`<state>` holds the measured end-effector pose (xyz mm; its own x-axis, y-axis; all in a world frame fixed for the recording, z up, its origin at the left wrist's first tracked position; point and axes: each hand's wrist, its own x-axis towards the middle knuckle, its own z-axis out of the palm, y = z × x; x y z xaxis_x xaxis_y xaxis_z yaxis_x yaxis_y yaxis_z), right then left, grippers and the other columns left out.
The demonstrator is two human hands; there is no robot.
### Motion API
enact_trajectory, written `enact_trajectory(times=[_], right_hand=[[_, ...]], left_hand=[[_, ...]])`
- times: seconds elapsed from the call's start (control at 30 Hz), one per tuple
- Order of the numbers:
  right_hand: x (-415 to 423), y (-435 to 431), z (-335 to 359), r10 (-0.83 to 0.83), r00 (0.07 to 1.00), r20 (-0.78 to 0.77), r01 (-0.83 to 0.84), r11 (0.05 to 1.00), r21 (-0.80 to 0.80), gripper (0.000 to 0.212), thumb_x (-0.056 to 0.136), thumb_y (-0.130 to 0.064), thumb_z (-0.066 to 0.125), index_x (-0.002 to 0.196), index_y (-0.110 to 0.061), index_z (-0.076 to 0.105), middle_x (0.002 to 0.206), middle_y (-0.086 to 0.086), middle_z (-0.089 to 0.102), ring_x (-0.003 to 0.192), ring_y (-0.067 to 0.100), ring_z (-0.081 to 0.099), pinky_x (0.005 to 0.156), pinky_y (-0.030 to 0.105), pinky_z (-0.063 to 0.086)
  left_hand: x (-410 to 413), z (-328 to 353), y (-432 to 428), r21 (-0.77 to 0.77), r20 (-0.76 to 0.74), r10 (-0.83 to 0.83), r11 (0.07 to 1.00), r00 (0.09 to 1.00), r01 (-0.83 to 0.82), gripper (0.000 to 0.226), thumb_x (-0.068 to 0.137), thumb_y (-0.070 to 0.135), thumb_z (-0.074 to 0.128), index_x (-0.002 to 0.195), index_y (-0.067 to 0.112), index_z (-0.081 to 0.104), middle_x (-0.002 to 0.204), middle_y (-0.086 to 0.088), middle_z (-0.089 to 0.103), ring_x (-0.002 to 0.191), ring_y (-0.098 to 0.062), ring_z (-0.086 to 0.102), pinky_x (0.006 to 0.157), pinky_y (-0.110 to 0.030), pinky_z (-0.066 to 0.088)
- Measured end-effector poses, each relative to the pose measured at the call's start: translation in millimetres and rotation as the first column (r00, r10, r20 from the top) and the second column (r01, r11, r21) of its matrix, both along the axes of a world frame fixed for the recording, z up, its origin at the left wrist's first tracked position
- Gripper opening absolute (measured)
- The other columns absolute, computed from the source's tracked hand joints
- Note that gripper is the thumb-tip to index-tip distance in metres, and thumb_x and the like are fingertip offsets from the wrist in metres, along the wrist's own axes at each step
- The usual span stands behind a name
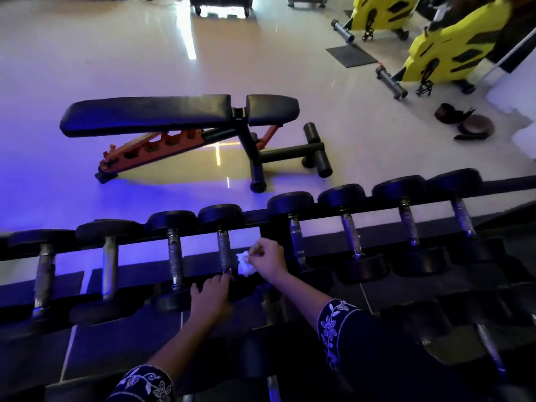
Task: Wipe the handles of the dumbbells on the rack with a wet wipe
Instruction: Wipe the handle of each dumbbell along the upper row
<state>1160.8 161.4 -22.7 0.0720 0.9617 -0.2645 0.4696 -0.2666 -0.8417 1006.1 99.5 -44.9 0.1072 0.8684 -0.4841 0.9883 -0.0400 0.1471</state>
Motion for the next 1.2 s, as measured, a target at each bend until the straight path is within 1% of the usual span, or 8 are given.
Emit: enact_trajectory(times=[0.1,0.27,0.47,0.67,0.83,0.97,1.07,1.2], right_hand=[[21.4,-1.8,11.8,-0.041,0.999,0.005,0.041,0.998,0.056,0.022,0.066,-0.008,0.079,0.066,-0.018,0.060,0.070,0.001,0.066,0.064,0.007,0.058,0.061,0.014,0.045],[62.5,-5.6,15.5,-0.112,0.989,0.093,0.104,0.991,0.087,0.025,0.067,-0.017,0.079,0.062,-0.026,0.056,0.076,0.000,0.070,0.074,0.016,0.065,0.069,0.026,0.051],[102.1,0.0,11.8,-0.157,0.985,0.076,0.150,0.984,0.099,0.016,0.069,-0.011,0.078,0.074,-0.016,0.064,0.082,0.004,0.070,0.077,0.017,0.064,0.071,0.026,0.048],[118.3,8.0,0.9,-0.141,0.987,0.083,0.131,0.985,0.112,0.015,0.071,-0.004,0.075,0.079,-0.013,0.065,0.080,-0.001,0.067,0.076,0.017,0.062,0.072,0.026,0.049],[123.7,14.3,-17.4,-0.094,0.990,0.103,0.086,0.993,0.074,0.011,0.068,-0.002,0.076,0.076,-0.009,0.073,0.079,0.007,0.072,0.075,0.018,0.065,0.073,0.025,0.052],[121.8,14.8,-30.2,-0.118,0.987,0.113,0.105,0.988,0.113,0.009,0.066,0.000,0.074,0.073,-0.006,0.074,0.077,0.009,0.072,0.074,0.019,0.066,0.069,0.026,0.051],[120.5,22.9,-37.0,-0.120,0.977,0.179,0.096,0.986,0.138,0.005,0.068,-0.003,0.069,0.068,-0.007,0.071,0.077,0.013,0.067,0.073,0.027,0.064,0.066,0.030,0.049],[122.0,28.4,-38.7,-0.094,0.970,0.223,0.059,0.985,0.160,0.005,0.070,-0.002,0.067,0.069,-0.006,0.069,0.078,0.013,0.063,0.071,0.028,0.062,0.065,0.035,0.051]], left_hand=[[19.1,15.5,-10.8,0.077,0.111,0.086,0.993,0.990,-0.095,0.056,0.088,0.033,0.052,0.141,0.024,0.035,0.142,0.004,0.042,0.134,-0.019,0.037,0.111,-0.059,0.025],[60.9,31.8,-22.8,0.190,0.227,-0.003,0.981,0.974,-0.041,0.046,0.087,0.035,0.055,0.131,0.024,0.048,0.138,0.007,0.049,0.131,-0.016,0.044,0.110,-0.049,0.029],[114.8,32.8,-23.2,0.125,0.385,-0.019,0.992,0.923,-0.032,0.064,0.081,0.040,0.058,0.140,0.018,0.046,0.144,0.001,0.048,0.131,-0.020,0.046,0.107,-0.039,0.039],[154.7,22.0,-10.2,0.048,0.402,0.032,0.997,0.915,-0.056,0.069,0.088,0.031,0.067,0.148,0.012,0.037,0.153,-0.008,0.038,0.139,-0.024,0.036,0.113,-0.034,0.033],[179.2,16.4,5.9,-0.041,0.383,0.199,0.979,0.902,-0.198,0.060,0.082,0.047,0.072,0.121,0.005,0.055,0.118,-0.012,0.059,0.113,-0.029,0.054,0.088,-0.033,0.044],[200.3,7.8,10.5,-0.163,0.305,0.300,0.951,0.904,-0.261,0.079,0.092,0.048,0.058,0.142,-0.006,0.029,0.149,-0.024,0.029,0.142,-0.041,0.019,0.117,-0.044,0.019],[206.3,0.0,7.9,-0.235,0.317,0.390,0.915,0.864,-0.327,0.091,0.093,0.050,0.054,0.150,0.000,0.003,0.159,-0.020,-0.003,0.147,-0.039,-0.013,0.119,-0.047,0.005],[207.7,-10.6,8.0,-0.247,0.286,0.363,0.922,0.887,-0.298,0.097,0.092,0.059,0.045,0.150,0.000,-0.007,0.158,-0.020,-0.008,0.146,-0.040,-0.015,0.119,-0.049,-0.001]])
